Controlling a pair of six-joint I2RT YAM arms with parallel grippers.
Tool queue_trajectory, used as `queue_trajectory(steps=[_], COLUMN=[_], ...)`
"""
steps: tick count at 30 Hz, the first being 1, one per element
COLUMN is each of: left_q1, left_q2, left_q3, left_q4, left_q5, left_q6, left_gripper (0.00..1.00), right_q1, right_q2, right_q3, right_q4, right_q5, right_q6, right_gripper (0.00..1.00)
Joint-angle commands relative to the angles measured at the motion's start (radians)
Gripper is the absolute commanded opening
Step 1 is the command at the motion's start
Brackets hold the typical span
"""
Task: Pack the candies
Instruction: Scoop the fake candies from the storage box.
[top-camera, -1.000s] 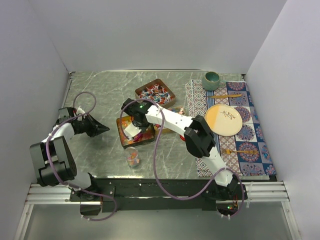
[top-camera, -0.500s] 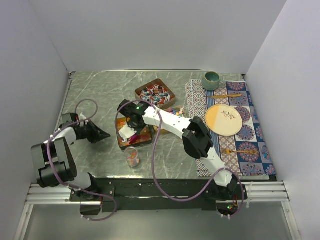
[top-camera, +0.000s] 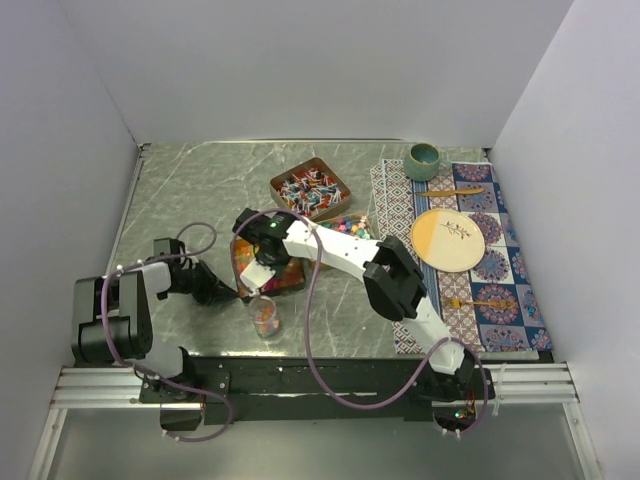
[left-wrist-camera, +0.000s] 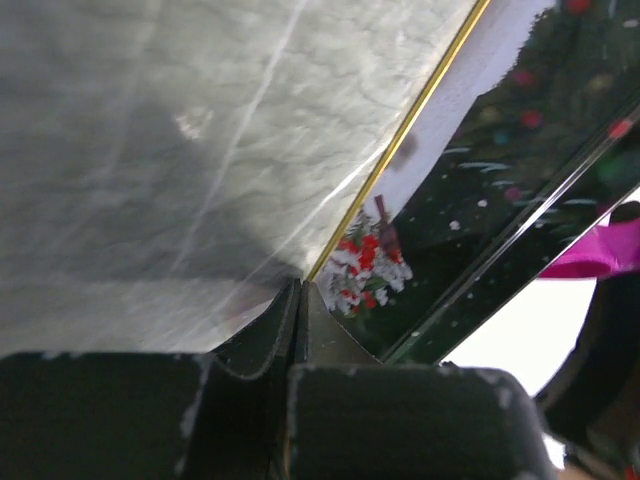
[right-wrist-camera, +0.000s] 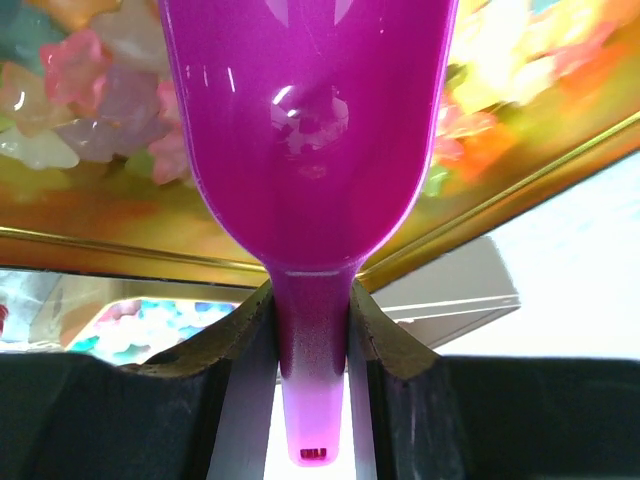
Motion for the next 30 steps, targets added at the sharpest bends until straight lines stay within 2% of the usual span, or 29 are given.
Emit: queue_trajectory(steps=[1, 4, 9, 13, 20, 30], left_q1=[-0.018, -0.018, -0.018, -0.017, -0.014, -0.011], left_q2=[0.023, 0.031, 0.052, 0.072, 0.095, 0.138], left_q3=[0.028, 0.037, 0.064, 0.103, 0.147, 0.239], left_q4=[0.058, 0.058, 0.054, 0.037, 0.043, -0.006], left_q5=[0.013, 0.013, 0.014, 0.01, 0.027, 0.088], left_q6=[-0.025, -0.021, -0.01, 0.004, 0.033, 0.132], left_gripper=[0.01, 0.01, 0.01, 0.01, 0.01, 0.01], right_q1=[0.032, 0.034, 0.037, 0.016, -0.055, -0.127], right_q2=[0.063, 0.123, 0.151, 0.182, 0.134, 0.102], right_q3=[0.179, 0.247, 0.211, 0.24, 0.19, 0.161], right_q4=[-0.101, -0.137, -0.135, -0.219, -0.246, -0.261], right_q5=[-0.077, -0.129, -0.183, -0.267, -0.479, -0.623], right_q6=[0.051, 0.108, 0.151, 0.159, 0.068, 0.044], right_gripper=[0.0, 0.0, 0.0, 0.0, 0.0, 0.0])
